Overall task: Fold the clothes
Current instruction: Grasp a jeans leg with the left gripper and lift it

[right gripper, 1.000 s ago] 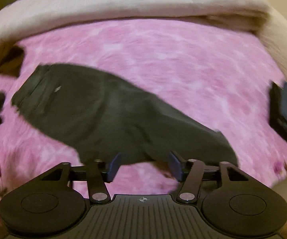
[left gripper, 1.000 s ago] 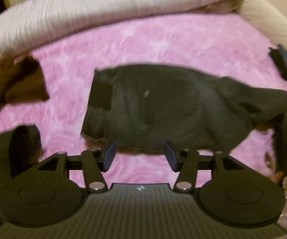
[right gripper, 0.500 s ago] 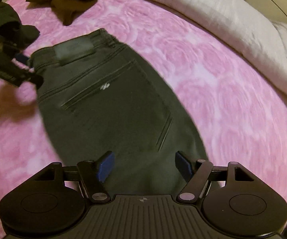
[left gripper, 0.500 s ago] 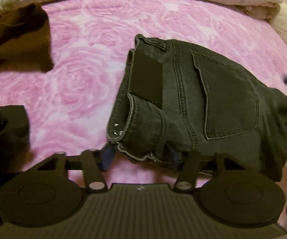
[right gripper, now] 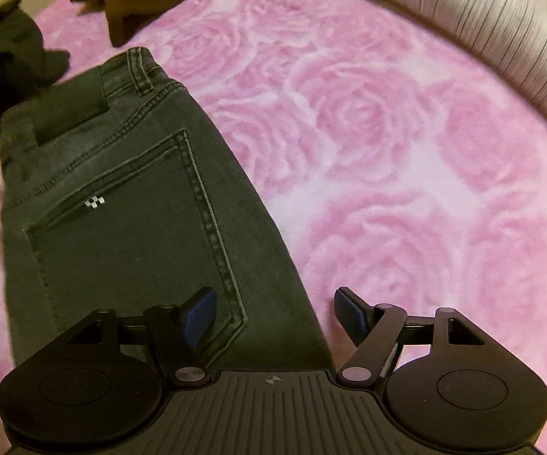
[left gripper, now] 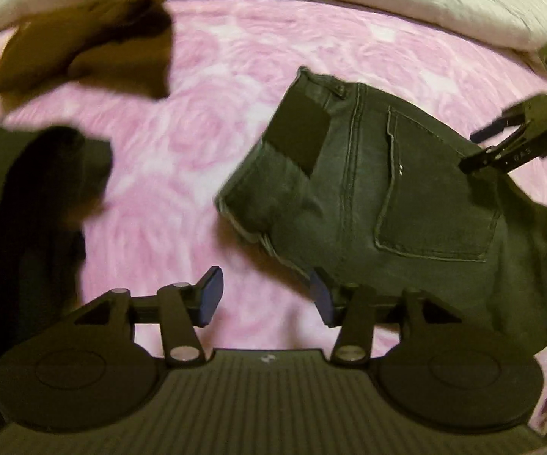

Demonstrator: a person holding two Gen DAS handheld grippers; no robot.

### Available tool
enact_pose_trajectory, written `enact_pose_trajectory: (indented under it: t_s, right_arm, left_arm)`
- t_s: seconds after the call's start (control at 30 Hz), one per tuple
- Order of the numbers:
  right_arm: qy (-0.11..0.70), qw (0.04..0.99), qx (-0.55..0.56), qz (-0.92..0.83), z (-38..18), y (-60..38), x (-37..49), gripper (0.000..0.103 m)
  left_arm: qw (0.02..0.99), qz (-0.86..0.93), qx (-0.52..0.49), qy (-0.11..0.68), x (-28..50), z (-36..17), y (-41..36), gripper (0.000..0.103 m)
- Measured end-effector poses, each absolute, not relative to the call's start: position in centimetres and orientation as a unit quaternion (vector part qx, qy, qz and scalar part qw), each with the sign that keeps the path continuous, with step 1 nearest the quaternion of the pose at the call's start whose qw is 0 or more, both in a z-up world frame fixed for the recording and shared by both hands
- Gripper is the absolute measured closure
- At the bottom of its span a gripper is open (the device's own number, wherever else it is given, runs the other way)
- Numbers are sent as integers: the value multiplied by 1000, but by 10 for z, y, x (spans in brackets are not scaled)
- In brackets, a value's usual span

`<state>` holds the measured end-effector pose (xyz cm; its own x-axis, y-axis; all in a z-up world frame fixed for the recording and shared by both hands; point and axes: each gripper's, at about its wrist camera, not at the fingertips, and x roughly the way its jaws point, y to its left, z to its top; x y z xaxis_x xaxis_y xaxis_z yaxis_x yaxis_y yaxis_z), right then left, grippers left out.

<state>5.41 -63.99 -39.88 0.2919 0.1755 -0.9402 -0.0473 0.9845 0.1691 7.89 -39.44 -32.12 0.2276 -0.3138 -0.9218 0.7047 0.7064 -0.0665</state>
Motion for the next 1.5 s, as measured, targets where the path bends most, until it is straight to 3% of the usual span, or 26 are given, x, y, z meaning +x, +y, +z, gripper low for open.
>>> enact_pose_trajectory:
  t_s: [0.07,0.13,0.17,0.43,0.67,1.13,1.2,1.3,1.37,1.5]
  right_arm:
    - [587,801,84,83,-397,-646,49,66]
    - [573,811,61,98,-385,-636,37,90]
    - [563,819,40,104,-375,-627,28,93]
    - [472,850,-101,208,-293,-490,-52,99]
    - [465,826,-159,276,-297,-398,-95,103]
    - [497,805,-164,279,-310,-380,-88,103]
    - [498,801,-169,286,-309,-377,-92,103]
    - [503,794,-171,295,-309,-375,-97,103]
    - [514,789,-161,295,-309,-378,-97,103]
    - [548,779,-130,275,-305,-391,-90,102]
  left_arm:
    - [766,-311,165,538,67,-316,-391,58]
    - [770,-294,139,549,59,-309,-389,53]
    - [771,-285,125,555,55,-305,-387,48]
    - [774,-285,-21,565,62,-259,-392,37]
    - [758,-279,-31,589,67,-280,-395,31]
    - [747,-310,-43,587,34,-267,-366,31]
    - [747,-307,-50,587,39,-278,-374,34]
    - [738,-317,-60,593,47,-293,-390,55]
    - [737,-316,-40,596,48,-298,-398,89]
    - [739,-302,-29,601,47,-300,-393,91]
